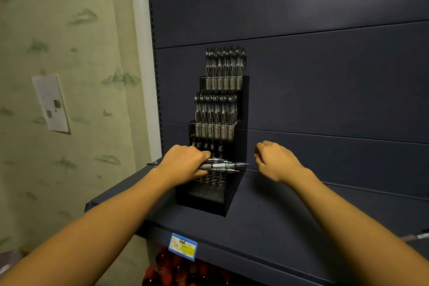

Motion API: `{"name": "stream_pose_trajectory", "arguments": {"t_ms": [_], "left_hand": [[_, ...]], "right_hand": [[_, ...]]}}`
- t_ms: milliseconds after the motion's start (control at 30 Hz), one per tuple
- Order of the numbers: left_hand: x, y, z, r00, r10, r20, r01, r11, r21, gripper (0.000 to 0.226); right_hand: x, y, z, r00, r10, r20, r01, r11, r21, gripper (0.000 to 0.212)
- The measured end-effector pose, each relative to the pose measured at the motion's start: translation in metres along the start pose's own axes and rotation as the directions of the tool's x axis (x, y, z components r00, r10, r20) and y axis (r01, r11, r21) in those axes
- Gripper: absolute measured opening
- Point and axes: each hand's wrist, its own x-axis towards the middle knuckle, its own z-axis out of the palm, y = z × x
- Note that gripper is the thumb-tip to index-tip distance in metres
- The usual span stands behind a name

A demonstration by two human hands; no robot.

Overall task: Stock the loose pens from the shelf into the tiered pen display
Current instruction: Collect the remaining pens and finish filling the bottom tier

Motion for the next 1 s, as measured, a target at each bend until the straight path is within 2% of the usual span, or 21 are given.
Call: {"name": "stream_pose_trajectory", "arguments": {"t_ms": [267, 633, 800, 1000], "left_hand": [[0.004, -0.018, 0.015, 0.994, 0.106, -0.012, -0.107, 0.992, -0.061, 0.022], [0.011, -0.065, 0.042, 0.964, 0.244, -0.103, -0.258, 0.955, -0.145, 0.021], [0.014, -0.075, 0.048, 0.952, 0.270, -0.142, -0.294, 0.937, -0.190, 0.022], [0.011, -0.070, 0.050, 0.949, 0.271, -0.162, -0.302, 0.930, -0.211, 0.022]], "right_hand": [[0.002, -0.017, 0.000, 1.000, 0.016, 0.020, -0.016, 1.000, -0.015, 0.020], [-0.004, -0.057, -0.003, 0.986, 0.158, 0.052, -0.160, 0.987, 0.031, 0.020], [-0.014, -0.085, -0.010, 0.963, 0.266, -0.036, -0.246, 0.927, 0.283, 0.026], [-0.025, -0.113, -0.018, 0.957, 0.290, 0.031, -0.249, 0.759, 0.601, 0.028]]}}
